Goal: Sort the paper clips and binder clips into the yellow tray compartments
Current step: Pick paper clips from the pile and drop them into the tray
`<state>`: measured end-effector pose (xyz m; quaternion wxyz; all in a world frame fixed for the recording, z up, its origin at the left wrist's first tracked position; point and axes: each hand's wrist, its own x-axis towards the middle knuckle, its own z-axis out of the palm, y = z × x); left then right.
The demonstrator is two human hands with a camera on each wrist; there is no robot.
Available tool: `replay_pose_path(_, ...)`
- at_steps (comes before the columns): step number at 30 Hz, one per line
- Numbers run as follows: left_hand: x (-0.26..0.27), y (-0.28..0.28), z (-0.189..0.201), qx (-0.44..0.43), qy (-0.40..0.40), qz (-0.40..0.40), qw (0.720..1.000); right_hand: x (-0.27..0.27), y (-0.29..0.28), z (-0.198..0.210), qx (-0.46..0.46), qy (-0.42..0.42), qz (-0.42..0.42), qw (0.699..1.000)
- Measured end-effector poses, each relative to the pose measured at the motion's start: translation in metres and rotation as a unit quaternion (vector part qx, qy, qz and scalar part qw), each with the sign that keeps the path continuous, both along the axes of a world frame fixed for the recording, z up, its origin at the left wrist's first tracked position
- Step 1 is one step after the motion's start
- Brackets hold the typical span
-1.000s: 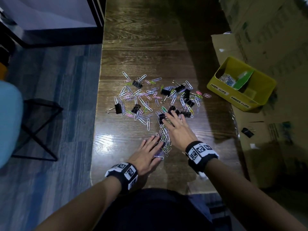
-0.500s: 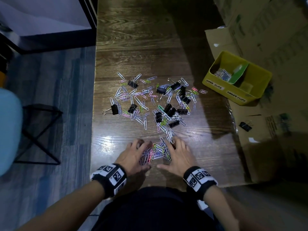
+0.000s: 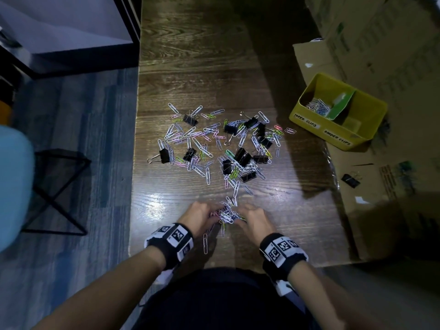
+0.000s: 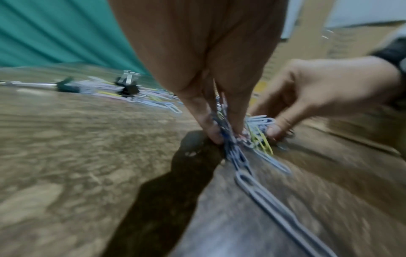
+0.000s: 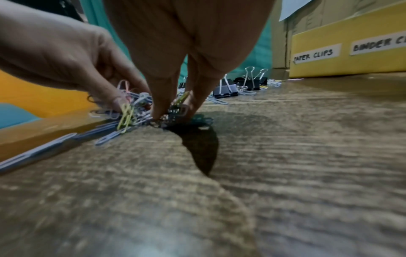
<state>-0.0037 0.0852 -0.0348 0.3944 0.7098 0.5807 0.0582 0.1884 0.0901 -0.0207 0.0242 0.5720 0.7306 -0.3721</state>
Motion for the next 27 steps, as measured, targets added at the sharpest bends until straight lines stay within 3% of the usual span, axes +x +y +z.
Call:
replay_pose_path(4, -0.007, 0.012, 0.011, -0.068, 0.003, 0.029, 0.997, 0.008, 0.011, 0.001, -0.057, 0.024, -0.064, 0.996)
replay_pose_path(11, -0.018, 0.031, 0.025, -0.121, -0.072, 0.125, 0.982, 0.031, 0.028, 0.020, -0.046, 0.116, -0.125, 0.984)
replay_pose_path(19, -0.019, 0.069, 0.049, -0.240, -0.278, 0.224, 0.903, 0.067, 0.048, 0.053, -0.067, 0.277, -0.215, 0.934)
replay_pose_path(23, 0.010, 0.107, 0.089, -0.251, -0.367, 0.233, 0.865, 0.088, 0.064, 0.079, -0.054, 0.379, -0.287, 0.878)
replay_pose_path(27, 0.064, 0.161, 0.129, -0.238, -0.439, 0.229, 0.836, 0.117, 0.085, 0.111, 0.009, 0.423, -0.311, 0.851)
